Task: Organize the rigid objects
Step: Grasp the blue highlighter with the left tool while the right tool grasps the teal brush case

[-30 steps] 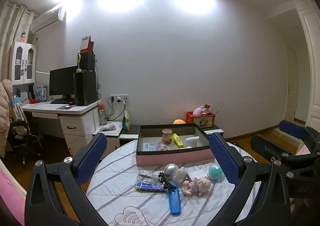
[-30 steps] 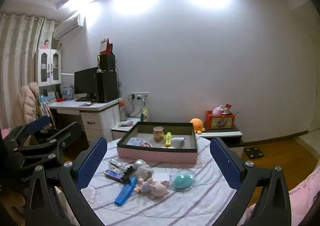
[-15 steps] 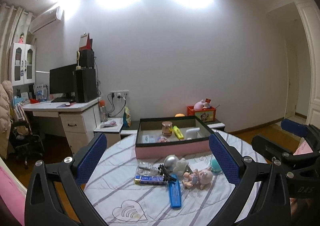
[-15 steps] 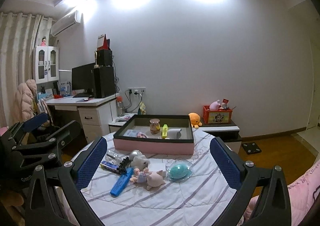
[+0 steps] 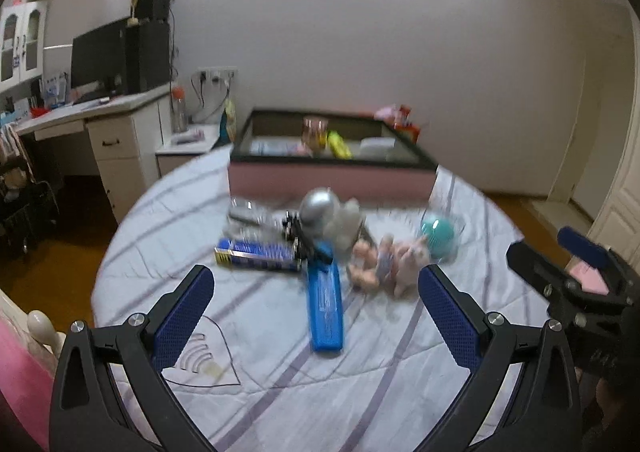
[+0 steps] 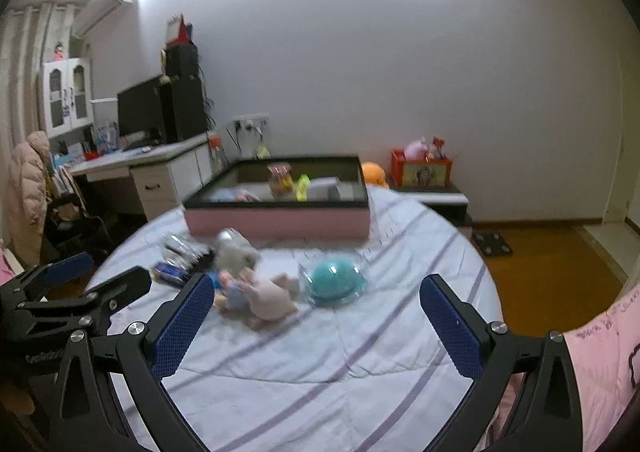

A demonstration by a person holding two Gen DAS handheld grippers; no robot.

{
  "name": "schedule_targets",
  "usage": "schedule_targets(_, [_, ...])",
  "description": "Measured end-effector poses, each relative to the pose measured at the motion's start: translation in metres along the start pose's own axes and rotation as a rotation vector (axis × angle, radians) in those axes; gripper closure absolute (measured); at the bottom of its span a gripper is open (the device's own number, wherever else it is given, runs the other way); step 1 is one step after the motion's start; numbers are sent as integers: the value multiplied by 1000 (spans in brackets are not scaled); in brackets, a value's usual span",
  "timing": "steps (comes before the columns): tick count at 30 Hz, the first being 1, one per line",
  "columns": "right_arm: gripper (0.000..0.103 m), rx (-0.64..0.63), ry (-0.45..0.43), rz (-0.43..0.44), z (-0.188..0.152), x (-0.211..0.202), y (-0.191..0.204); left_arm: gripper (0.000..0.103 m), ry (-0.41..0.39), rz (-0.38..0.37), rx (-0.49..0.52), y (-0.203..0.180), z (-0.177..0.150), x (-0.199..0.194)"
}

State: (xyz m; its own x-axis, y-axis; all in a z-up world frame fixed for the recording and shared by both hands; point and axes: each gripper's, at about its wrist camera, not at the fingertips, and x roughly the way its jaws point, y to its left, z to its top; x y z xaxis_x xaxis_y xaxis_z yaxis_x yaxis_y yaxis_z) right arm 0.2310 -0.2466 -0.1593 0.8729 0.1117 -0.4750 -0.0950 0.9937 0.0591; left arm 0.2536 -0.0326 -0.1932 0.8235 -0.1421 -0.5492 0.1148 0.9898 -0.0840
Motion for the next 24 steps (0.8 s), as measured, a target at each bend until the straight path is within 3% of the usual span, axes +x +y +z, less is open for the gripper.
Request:
schedule_targets(3, [0, 24, 47, -6, -4, 17, -9, 1, 63, 22, 28, -7, -5, 21])
schedule_targets(5, [0, 27, 74, -18, -5, 27, -14, 6, 120, 40, 43, -9, -8, 36])
schedule_targets(7, [0, 0, 93, -65, -6, 36, -17, 18, 169, 43, 63, -9, -9, 50])
schedule_targets(11, [0, 15, 123, -65, -5, 49, -28, 37, 229, 38, 89, -11, -7, 71])
schedule_targets(16, [0, 10, 173, -79, -1, 70, -37, 72, 257, -14, 171, -21, -2, 89])
schedule_targets(24, [0, -95, 319, -60, 5, 120, -28, 76, 242, -42, 159, -12, -2, 79])
